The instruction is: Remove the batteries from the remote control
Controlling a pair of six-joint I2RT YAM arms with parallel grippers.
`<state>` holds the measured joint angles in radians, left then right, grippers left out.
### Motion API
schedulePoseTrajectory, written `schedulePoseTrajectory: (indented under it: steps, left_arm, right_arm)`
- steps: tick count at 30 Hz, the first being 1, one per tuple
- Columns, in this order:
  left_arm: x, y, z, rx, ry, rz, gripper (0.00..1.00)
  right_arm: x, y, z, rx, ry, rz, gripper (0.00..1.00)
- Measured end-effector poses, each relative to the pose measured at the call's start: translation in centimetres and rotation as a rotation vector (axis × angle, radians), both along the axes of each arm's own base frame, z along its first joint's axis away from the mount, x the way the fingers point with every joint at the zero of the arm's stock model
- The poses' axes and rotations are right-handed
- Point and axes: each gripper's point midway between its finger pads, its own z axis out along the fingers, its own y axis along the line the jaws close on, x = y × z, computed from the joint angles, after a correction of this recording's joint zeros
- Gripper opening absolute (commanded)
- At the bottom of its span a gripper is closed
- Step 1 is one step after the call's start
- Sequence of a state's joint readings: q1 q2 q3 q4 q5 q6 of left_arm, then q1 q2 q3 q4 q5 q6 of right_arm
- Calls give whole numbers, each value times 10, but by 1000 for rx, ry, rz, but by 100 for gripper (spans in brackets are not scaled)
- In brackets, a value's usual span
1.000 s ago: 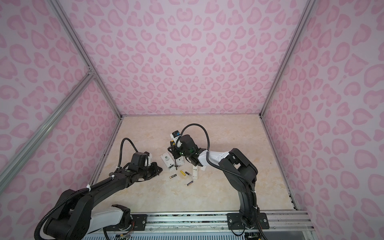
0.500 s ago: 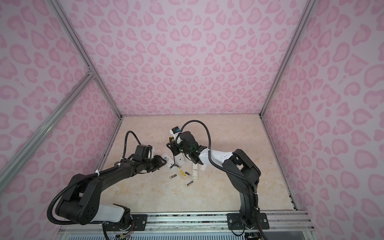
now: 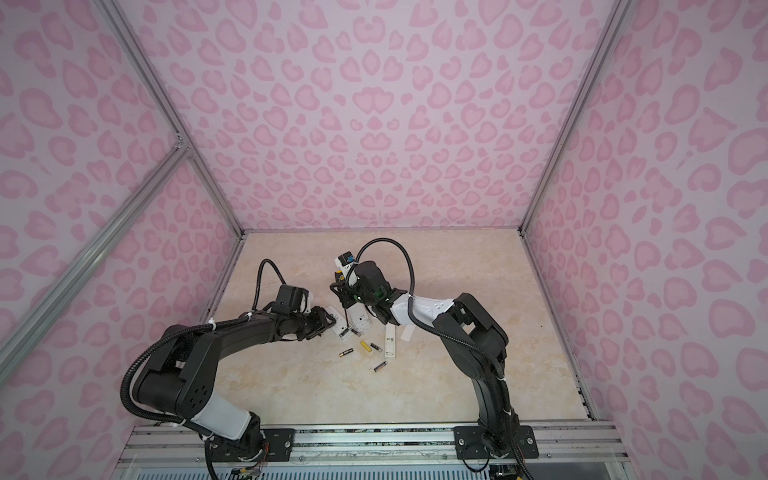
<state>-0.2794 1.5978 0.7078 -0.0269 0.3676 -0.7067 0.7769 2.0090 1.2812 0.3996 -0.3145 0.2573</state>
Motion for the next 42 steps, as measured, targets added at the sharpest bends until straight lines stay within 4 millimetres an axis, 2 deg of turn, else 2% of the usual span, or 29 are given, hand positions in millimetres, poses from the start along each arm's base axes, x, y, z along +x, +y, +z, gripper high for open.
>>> schedulePoseTrajectory:
  steps: [9,21,34,42]
  left_arm:
    - [17,0,0,-18,-23,-26,44]
    - [36,-9,0,-36,-54,-79,43]
    - [41,-16,0,-62,-62,-113,42]
    - [43,-17,0,-69,-62,-119,42]
  right_arm:
    - [-20,7,-3,33,-113,93,0]
    - [-29,15,25,118,-260,183,0]
    - [-39,22,22,145,-295,262,0]
    - [-46,17,15,144,-289,271,0]
